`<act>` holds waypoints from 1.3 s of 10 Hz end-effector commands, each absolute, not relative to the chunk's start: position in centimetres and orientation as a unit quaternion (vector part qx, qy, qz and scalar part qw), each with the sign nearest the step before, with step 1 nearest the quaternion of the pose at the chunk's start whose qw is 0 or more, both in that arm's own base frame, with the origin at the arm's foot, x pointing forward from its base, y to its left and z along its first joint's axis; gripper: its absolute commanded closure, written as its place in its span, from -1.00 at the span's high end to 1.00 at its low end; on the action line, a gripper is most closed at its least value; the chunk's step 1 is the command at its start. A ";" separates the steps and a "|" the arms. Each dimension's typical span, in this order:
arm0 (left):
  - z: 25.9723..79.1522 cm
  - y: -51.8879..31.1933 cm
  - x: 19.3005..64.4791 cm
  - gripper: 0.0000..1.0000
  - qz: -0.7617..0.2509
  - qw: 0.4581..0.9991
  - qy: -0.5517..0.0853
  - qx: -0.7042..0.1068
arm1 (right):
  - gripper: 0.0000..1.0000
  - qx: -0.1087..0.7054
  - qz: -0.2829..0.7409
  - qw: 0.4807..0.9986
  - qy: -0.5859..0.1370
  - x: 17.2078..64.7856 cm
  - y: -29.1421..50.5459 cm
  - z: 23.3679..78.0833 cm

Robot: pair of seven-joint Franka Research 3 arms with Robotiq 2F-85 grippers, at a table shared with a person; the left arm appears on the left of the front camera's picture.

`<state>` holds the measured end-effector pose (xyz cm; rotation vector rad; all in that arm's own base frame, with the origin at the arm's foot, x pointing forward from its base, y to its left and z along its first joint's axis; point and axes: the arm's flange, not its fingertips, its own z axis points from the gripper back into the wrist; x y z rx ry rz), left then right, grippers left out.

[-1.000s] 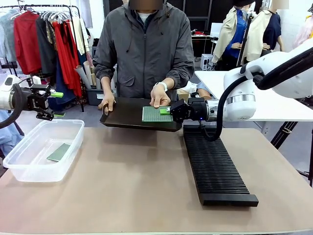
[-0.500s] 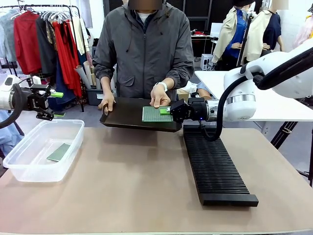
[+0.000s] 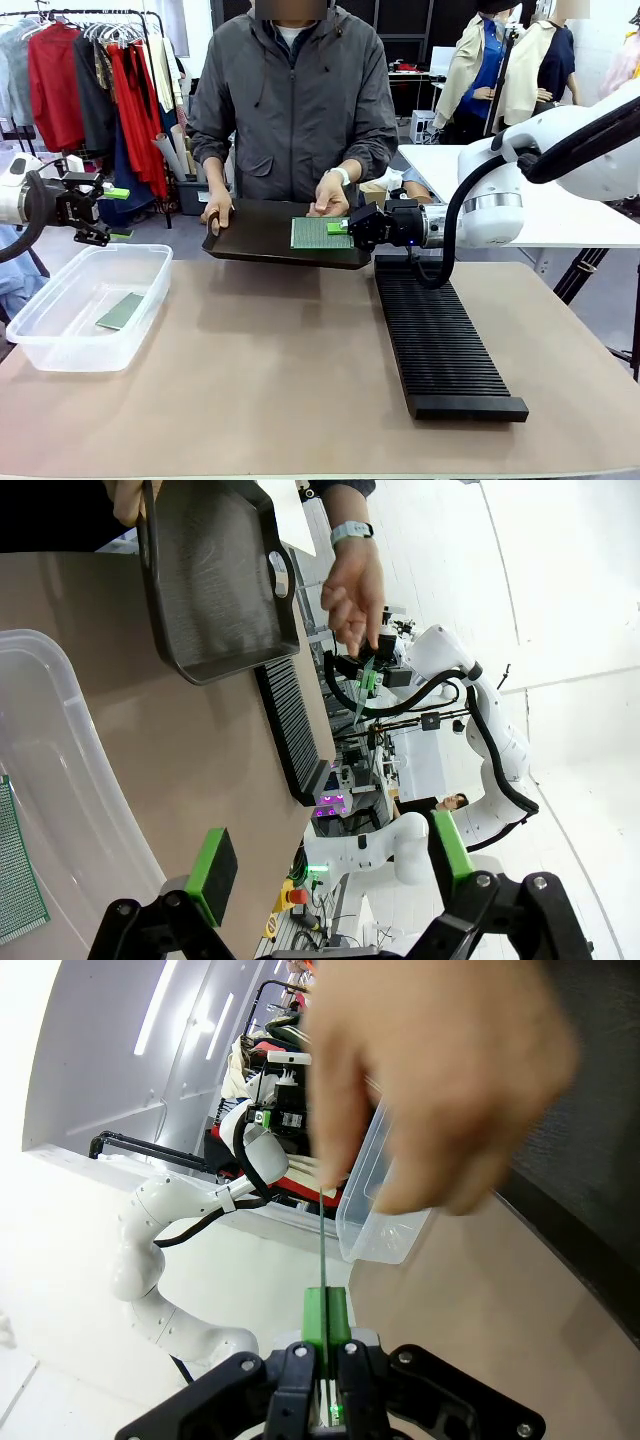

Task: Sort PCBs into racks and boxes based on the side picked up.
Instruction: If the short side of the Blank PCB is picked up, insert it into the PCB Rack ; if the long side is picked up, place it in the Organizing box.

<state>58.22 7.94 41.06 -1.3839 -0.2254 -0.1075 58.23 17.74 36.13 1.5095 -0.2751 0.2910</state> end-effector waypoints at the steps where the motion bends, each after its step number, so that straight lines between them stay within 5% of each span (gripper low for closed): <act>1: 41.3 7.9 58.0 1.00 -0.047 0.765 -0.099 -0.635 | -1.00 0.681 0.133 0.709 -0.125 58.2 17.9 36.2; 13: 41.3 7.9 58.0 1.00 -0.047 0.765 -0.099 -0.635 | -1.00 0.681 0.133 0.709 -0.125 58.2 17.9 36.2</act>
